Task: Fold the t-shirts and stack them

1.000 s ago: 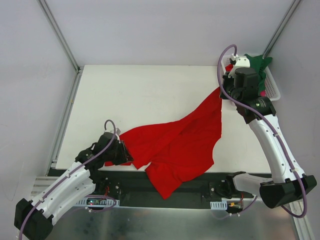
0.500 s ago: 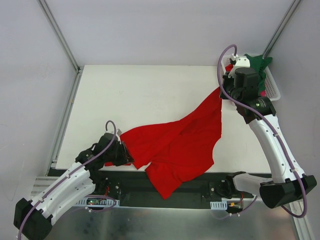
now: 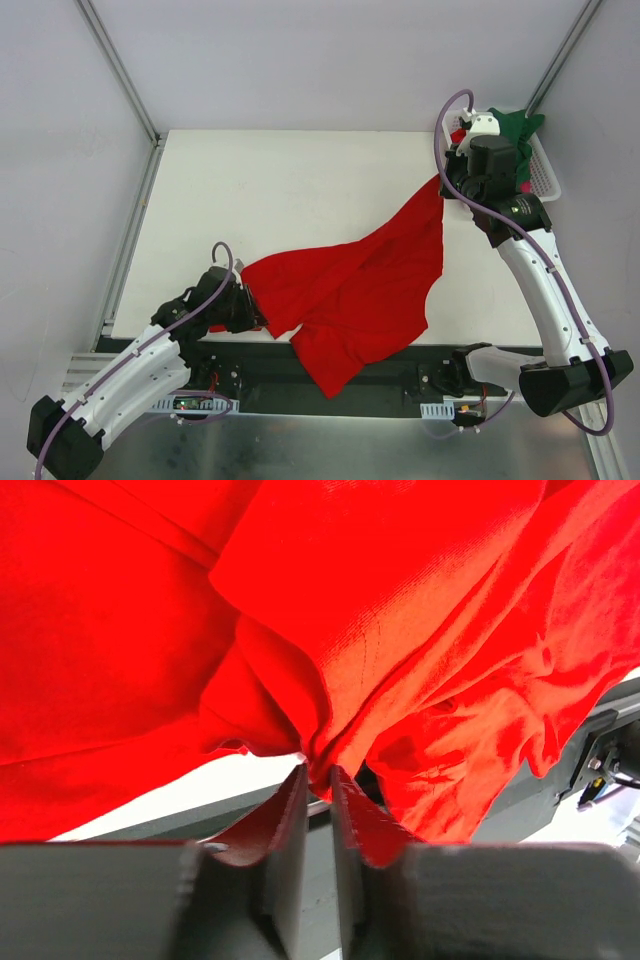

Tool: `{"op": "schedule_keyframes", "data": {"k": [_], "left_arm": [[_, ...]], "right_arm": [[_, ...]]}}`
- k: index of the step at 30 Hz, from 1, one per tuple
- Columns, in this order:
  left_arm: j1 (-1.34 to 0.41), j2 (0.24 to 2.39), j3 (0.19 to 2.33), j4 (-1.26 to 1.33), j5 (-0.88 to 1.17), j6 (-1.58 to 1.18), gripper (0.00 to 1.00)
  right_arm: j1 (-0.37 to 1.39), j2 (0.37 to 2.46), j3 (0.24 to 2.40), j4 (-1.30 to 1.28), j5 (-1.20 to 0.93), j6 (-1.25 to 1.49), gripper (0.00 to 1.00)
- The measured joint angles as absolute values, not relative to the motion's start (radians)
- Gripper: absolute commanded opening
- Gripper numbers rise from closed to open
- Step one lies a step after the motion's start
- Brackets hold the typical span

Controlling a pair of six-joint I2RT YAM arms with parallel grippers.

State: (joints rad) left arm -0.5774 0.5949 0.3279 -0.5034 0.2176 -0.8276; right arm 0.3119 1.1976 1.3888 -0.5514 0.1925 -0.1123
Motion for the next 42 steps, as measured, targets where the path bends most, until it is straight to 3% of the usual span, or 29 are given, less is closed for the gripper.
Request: {"op": "schedule_keyframes", "data": {"k": [3, 18, 28, 34, 42], "left_arm": [[-0.577, 0.596, 0.328, -0.501, 0.218, -0.831, 0.00], [-0.577, 0.598, 0.377, -0.513, 0.226, -0.830, 0.00], [-0.577, 0.696, 0.800, -0.536, 0.221, -0.741, 0.00], [-0.577, 0.754, 0.983, -0.608, 0.120, -0.619, 0.00], [-0.577, 0.768, 1.297, -0.677, -0.075, -0.419, 0.00]], "right_arm": [[0.312, 1.198, 1.389, -0.551, 0.193, -0.112, 0.01], [0.312, 1.198, 1.389, -0.551, 0.193, -0.112, 0.01], [0.312, 1.191, 1.389, -0.559, 0.195, -0.115, 0.01], [0.312, 1.156, 1.401, -0.583, 0.207, -0.123, 0.01], [0.312, 1.063, 1.643, -0.682, 0.213, -0.178, 0.01]]}}
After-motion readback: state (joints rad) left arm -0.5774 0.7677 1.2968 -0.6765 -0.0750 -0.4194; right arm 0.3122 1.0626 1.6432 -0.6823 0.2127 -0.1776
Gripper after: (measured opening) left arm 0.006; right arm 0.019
